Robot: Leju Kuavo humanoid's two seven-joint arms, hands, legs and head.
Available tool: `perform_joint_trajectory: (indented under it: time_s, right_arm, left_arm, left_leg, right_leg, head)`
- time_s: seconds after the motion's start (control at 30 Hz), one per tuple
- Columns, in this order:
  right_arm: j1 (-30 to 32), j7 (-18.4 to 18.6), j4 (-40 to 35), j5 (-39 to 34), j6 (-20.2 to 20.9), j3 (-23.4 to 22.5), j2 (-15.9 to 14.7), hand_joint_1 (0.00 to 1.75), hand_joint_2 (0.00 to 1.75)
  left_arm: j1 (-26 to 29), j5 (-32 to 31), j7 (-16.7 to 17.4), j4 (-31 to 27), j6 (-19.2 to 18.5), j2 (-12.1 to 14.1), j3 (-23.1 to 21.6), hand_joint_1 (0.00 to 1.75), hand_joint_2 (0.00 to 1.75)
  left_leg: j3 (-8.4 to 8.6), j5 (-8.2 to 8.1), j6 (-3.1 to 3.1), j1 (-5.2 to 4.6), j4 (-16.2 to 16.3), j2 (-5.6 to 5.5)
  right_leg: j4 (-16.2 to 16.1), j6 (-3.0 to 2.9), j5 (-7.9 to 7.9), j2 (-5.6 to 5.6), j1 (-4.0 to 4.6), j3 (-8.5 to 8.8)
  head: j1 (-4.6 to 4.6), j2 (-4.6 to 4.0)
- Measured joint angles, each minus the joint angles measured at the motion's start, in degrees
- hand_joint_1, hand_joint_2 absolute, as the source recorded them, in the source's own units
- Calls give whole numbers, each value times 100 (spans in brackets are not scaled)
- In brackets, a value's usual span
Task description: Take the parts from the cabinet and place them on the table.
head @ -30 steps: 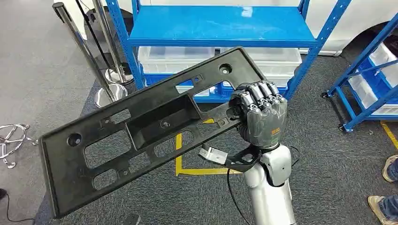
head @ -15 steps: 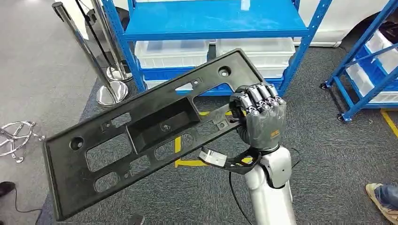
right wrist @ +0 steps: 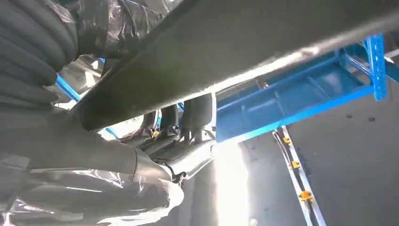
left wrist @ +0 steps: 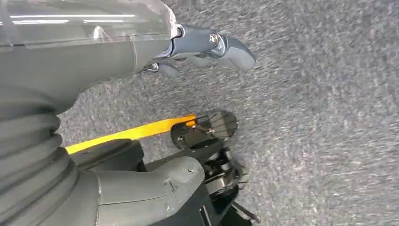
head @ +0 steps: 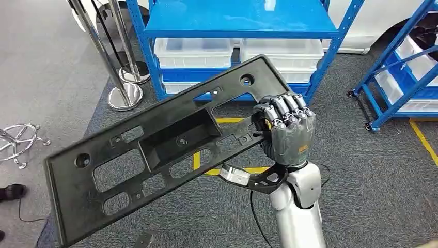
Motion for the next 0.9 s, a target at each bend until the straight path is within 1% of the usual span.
perform_joint_trajectory:
  time_s: [0.03,0.07,0.1,0.13,0.17,0.2,0.23,0.27,0.3,0.33,0.37,0.4,0.43,0.47,0.5,0.53,0.57,0.6,0.63,0.67,0.7,0.77,0.8,0.83,0.87,0.9]
  right_arm:
    - [0,-2,2,0,0,0,0,175,175]
    - [-1,-4,2,2,0,2,0,175,175]
    - [-4,-4,2,4,0,17,0,175,175]
    - [1,-7,7,13,0,33,2,175,175]
    - [-1,-2,4,13,0,35,4,175,175]
    - [-3,-2,11,15,0,35,2,175,175]
    - [-3,-2,20,15,0,35,2,175,175]
    - [-3,2,35,15,0,35,2,175,175]
    - [-5,2,39,15,0,35,13,175,175]
    - [-6,2,46,15,0,44,15,175,175]
    - [-7,4,48,11,0,48,15,175,175]
    - [-8,2,59,4,0,48,15,175,175]
    - [-8,2,77,-9,0,50,15,175,175]
    - [-7,0,92,-28,0,50,15,175,175]
    - [-7,-2,96,-35,0,50,15,175,175]
    - [-7,-2,96,-42,0,50,15,175,175]
    - [-8,-2,96,-46,0,50,15,175,175]
    - [-8,-2,96,-48,0,50,15,175,175]
    - [-8,-2,96,-48,0,50,15,175,175]
    - [-8,-2,96,-48,0,54,15,175,175]
    - [-9,-7,96,-46,0,59,15,175,175]
    - [-10,4,94,-24,0,66,15,175,175]
    - [-10,7,87,-11,0,66,11,175,175]
    - [-12,7,85,-15,0,66,7,175,175]
    - [-13,9,85,-33,0,66,7,175,175]
    - [-13,9,85,-44,0,66,4,175,175]
  left_arm:
    - [0,22,0,0,11,0,0,0,175]
    - [-1,35,0,0,17,2,0,0,175]
    - [2,41,0,0,26,4,0,0,175]
    - [1,46,-2,0,28,11,0,0,175]
    - [5,52,-9,0,37,15,0,0,175]
    - [5,59,-11,0,48,20,0,0,175]
    - [7,63,-11,0,52,22,2,0,175]
    - [26,72,-9,0,61,37,2,0,175]
    - [29,76,-11,0,61,48,2,0,175]
    - [41,74,-11,0,61,48,2,0,175]
    - [42,74,-11,0,61,48,2,0,175]
    - [42,74,-13,0,63,50,2,0,175]
    - [46,76,-18,0,70,57,2,0,175]
    - [56,76,-17,0,74,59,2,0,175]
    - [68,74,-17,0,76,61,2,0,175]
    - [78,74,-17,0,76,68,2,0,175]
    - [82,74,-17,0,76,77,2,0,175]
    - [77,74,-20,0,76,85,2,0,175]
    - [64,74,-22,0,79,105,2,0,175]
    - [64,72,-26,0,81,107,2,0,175]
    - [73,72,-26,0,85,107,2,0,175]
    - [87,59,-22,0,87,118,2,0,175]
    - [90,55,-15,0,83,116,2,0,175]
    - [74,57,-20,0,76,116,0,0,175]
    - [52,68,-28,0,76,118,2,0,175]
    - [39,92,-44,0,76,118,2,0,175]
  left_leg:
    - [-58,21,-16,3,32,-4]
    - [-110,36,-39,5,85,-9]
    - [-154,50,-63,2,126,-10]
    - [-191,67,-96,-18,140,-8]
    - [-185,98,-138,-18,145,-9]
    - [-206,137,-186,-16,147,-9]
    - [-215,169,-214,-13,132,-10]
    - [-249,215,-269,-10,124,-21]
    - [-310,100,-294,18,196,-31]
    - [-401,-183,-330,17,422,-36]
    - [-529,-515,-356,31,824,-36]
    - [-656,-778,-379,38,1248,-36]
    - [-759,-964,-394,41,1646,-35]
    - [-760,-995,-394,41,1836,-36]
    - [-636,-899,-383,41,1758,-37]
    - [-374,-720,-362,39,1428,-37]
    - [-13,-530,-331,32,920,-38]
    - [377,-429,-277,13,369,-42]
    - [552,-580,-228,-12,17,-43]
    - [545,-490,-214,-35,39,-42]
    - [500,-472,-181,-54,5,-43]
    - [475,-399,-93,-69,-37,-40]
    - [518,-270,-34,18,-158,-19]
    - [466,-205,13,2,-183,2]
    - [398,-155,58,1,-180,6]
    - [330,-114,47,-1,-169,6]
  right_leg:
    - [-434,-7,173,-3,-8,316]
    - [-976,-17,289,-4,-17,697]
    - [-1373,-46,118,-2,-17,905]
    - [-1329,-85,211,16,34,903]
    - [-1338,-101,239,17,37,867]
    - [-1365,-139,228,21,35,852]
    - [-1366,-166,253,20,48,834]
    - [-1415,-248,328,11,33,783]
    - [-1434,-294,389,-3,14,751]
    - [-1436,-327,439,-3,12,691]
    - [-1435,-357,485,-7,20,628]
    - [-1432,-363,528,-11,32,568]
    - [-1429,-369,575,-21,45,498]
    - [-1417,-368,626,-21,53,427]
    - [-1408,-366,668,-21,59,361]
    - [-1395,-361,706,-18,62,301]
    - [-1384,-352,740,-15,66,262]
    - [-1379,-340,774,-12,68,240]
    - [-1384,-307,809,-17,76,218]
    - [-1408,-263,855,-28,63,225]
    - [-1417,-231,888,-34,53,227]
    - [-1483,-165,986,-34,47,227]
    - [-1442,-139,960,-29,66,199]
    - [-1302,-116,716,-12,64,132]
    - [-970,-103,393,4,52,18]
    - [-537,-83,82,6,39,-111]
  head:
    - [2,0]
    - [2,0]
    - [0,0]
    - [-2,0]
    - [2,0]
    - [-4,0]
    - [0,0]
    - [0,0]
    - [0,0]
    - [-4,0]
    - [-4,0]
    - [-4,0]
    - [-4,0]
    - [-2,0]
    - [-4,0]
    - [-2,0]
    - [-4,0]
    - [-4,0]
    - [-2,0]
    - [-4,0]
    - [-2,0]
    - [-2,0]
    - [-2,0]
    - [0,0]
    - [-2,0]
    - [2,0]
